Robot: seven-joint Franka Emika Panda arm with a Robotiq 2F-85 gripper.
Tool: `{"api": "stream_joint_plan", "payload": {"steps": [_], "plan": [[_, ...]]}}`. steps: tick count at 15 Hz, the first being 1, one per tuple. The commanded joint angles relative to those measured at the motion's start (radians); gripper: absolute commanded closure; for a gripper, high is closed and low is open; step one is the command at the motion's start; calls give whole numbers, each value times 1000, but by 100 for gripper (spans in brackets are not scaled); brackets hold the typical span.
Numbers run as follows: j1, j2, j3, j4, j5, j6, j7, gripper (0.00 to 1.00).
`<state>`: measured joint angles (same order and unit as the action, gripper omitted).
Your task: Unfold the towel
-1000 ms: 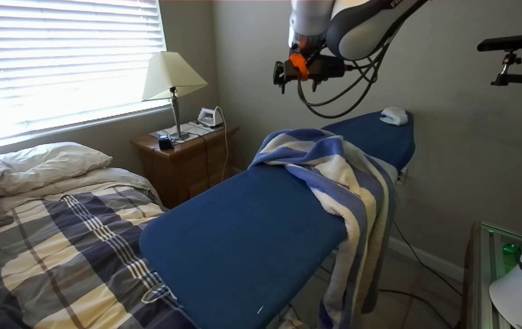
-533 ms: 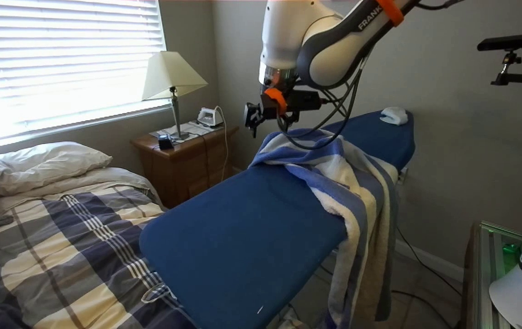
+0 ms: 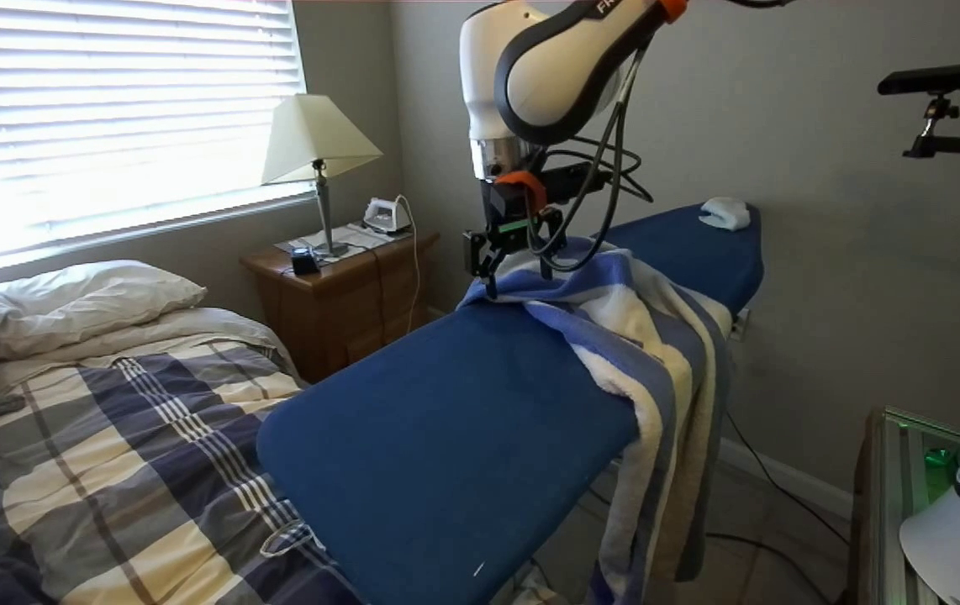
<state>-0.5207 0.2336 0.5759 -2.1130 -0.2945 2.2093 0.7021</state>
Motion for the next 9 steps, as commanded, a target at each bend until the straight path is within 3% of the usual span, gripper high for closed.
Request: {"api": "stream_joint_plan", "payload": {"steps": [1, 5, 9], "plan": [[267, 6, -274, 50, 68, -81, -114, 0], [438, 41, -442, 67, 58, -64, -156, 0], [512, 64, -512, 71, 89, -69, -204, 0]]}}
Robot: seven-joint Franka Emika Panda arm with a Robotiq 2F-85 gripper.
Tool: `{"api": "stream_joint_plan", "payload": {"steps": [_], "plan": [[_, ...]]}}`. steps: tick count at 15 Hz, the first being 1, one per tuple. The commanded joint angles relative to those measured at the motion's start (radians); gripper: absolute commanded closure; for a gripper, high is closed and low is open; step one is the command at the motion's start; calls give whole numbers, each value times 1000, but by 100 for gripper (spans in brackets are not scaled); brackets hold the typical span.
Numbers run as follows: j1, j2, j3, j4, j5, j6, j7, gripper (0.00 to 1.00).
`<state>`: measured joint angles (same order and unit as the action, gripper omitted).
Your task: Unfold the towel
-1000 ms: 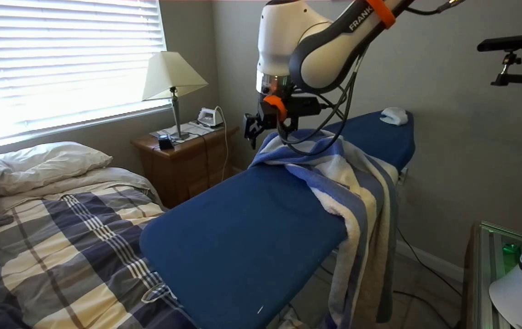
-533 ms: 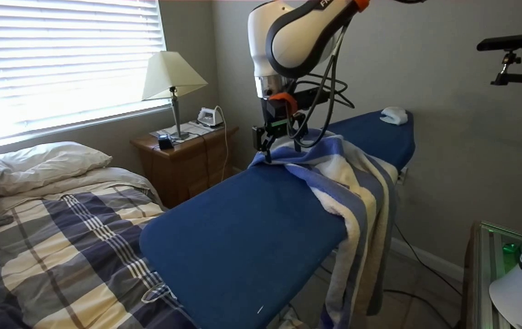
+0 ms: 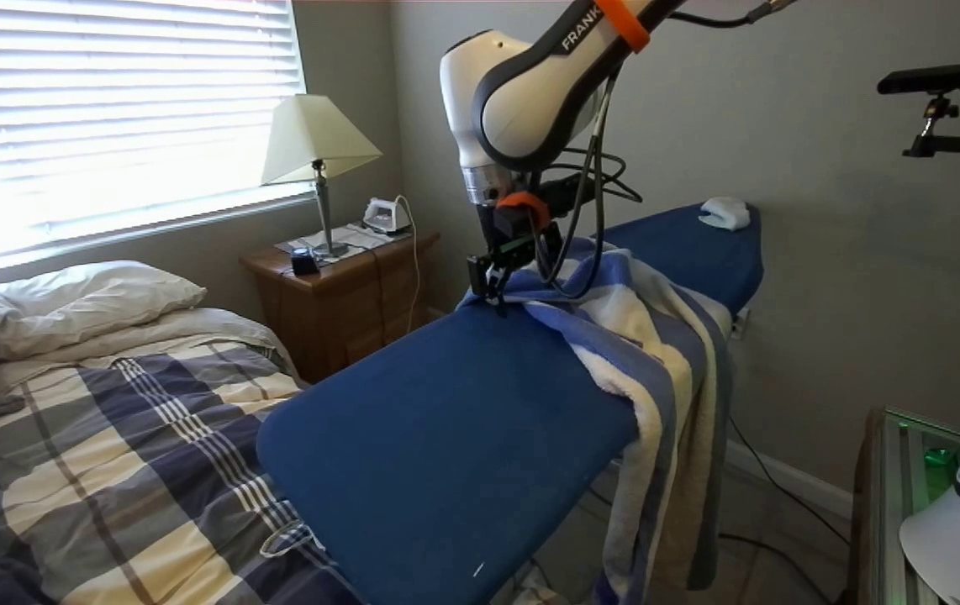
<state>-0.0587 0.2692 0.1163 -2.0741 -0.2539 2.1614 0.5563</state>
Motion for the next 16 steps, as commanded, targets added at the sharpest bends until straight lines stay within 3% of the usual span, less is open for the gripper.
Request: {"api": "stream_joint_plan", "payload": {"steps": [1, 13, 14, 16], "plan": [[61, 33, -63, 31, 54, -24, -66, 0], [87, 65, -121, 20, 83, -9, -127, 0], [89, 71, -122, 21, 84, -5, -122, 25], [92, 79, -124, 24, 90, 3, -117, 32]]}}
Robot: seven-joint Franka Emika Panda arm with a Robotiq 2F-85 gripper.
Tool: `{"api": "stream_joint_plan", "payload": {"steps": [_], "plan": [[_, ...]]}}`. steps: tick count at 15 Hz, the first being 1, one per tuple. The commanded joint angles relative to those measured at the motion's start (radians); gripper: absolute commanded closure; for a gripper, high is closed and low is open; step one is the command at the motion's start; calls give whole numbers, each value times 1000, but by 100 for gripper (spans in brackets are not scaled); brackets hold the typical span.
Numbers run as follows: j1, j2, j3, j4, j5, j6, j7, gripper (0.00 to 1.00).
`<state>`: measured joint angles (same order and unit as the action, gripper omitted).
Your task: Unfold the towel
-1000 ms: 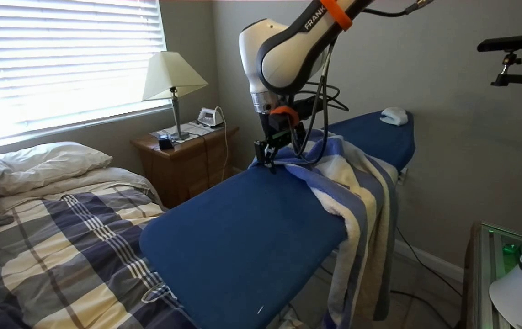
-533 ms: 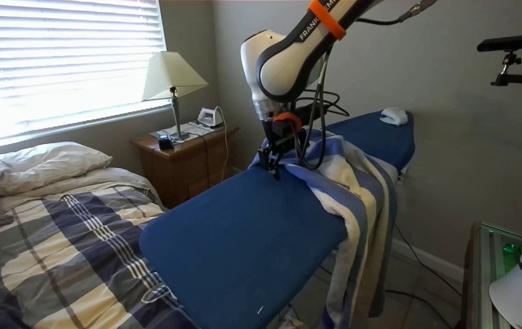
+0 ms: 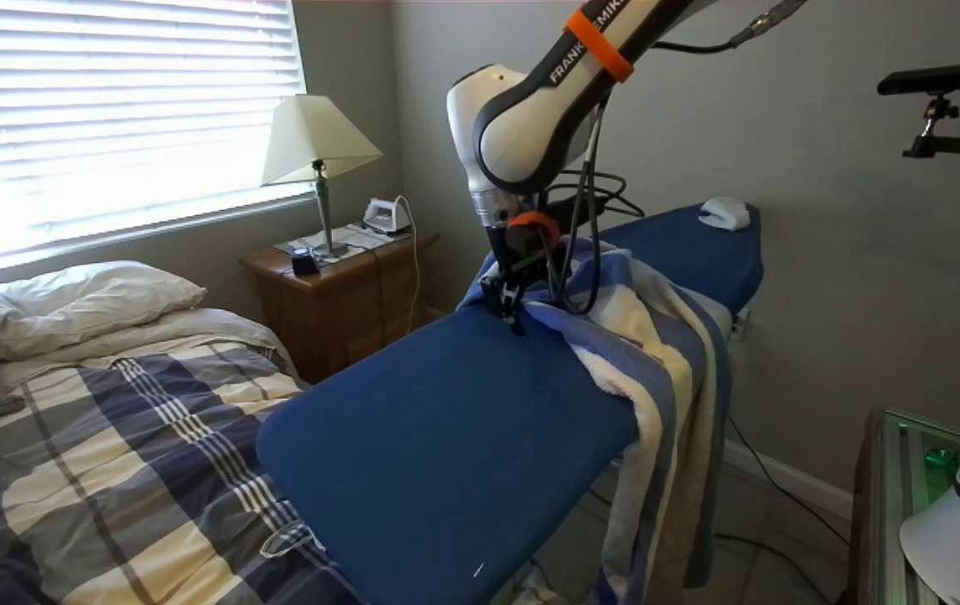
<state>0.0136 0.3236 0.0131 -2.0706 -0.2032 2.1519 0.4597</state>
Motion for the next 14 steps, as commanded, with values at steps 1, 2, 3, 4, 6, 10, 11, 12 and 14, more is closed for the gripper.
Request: {"api": "stream_joint_plan", "payload": {"steps": [1, 2, 3, 4, 6, 10, 11, 12, 14], "plan": [[21, 25, -21, 22, 43, 15, -19, 41], [23, 26, -22, 22, 44, 18, -18, 48], [24, 24, -21, 22, 47, 21, -20, 56], [24, 22, -21, 23, 50, 25, -21, 62], [26, 14, -22, 23, 51, 31, -17, 77], [38, -41, -28, 11, 34, 124, 11, 99], [44, -52, -27, 11, 29, 158, 9, 100], [50, -64, -21, 15, 30, 192, -1, 100], [69, -69, -16, 31, 21, 230, 0, 100]]}}
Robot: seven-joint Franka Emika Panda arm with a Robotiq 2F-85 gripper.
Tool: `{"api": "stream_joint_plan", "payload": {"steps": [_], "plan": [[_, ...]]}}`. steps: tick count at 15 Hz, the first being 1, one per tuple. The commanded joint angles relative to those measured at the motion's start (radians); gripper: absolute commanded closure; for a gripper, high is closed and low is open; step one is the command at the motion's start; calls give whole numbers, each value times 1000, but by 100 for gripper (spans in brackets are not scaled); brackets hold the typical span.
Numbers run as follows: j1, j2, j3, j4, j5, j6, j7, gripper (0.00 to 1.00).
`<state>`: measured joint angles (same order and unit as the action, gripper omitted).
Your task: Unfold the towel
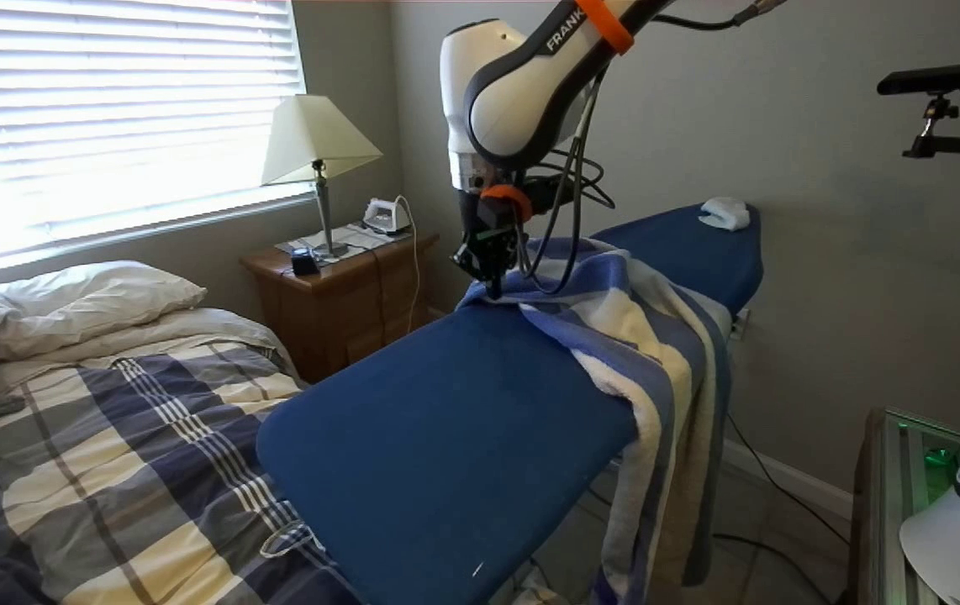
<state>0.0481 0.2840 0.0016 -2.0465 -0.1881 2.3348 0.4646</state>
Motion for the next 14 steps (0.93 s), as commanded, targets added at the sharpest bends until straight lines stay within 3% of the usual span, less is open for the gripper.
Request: {"api": "stream_joint_plan", "payload": {"steps": [1, 5, 7, 14], "plan": [[41, -29, -4, 16, 9, 42, -3, 100], [54, -26, -4, 27, 29, -85, -8, 100], [50, -25, -4, 20, 32, -123, -18, 72], [43, 14, -24, -2, 19, -128, -14, 26]]}}
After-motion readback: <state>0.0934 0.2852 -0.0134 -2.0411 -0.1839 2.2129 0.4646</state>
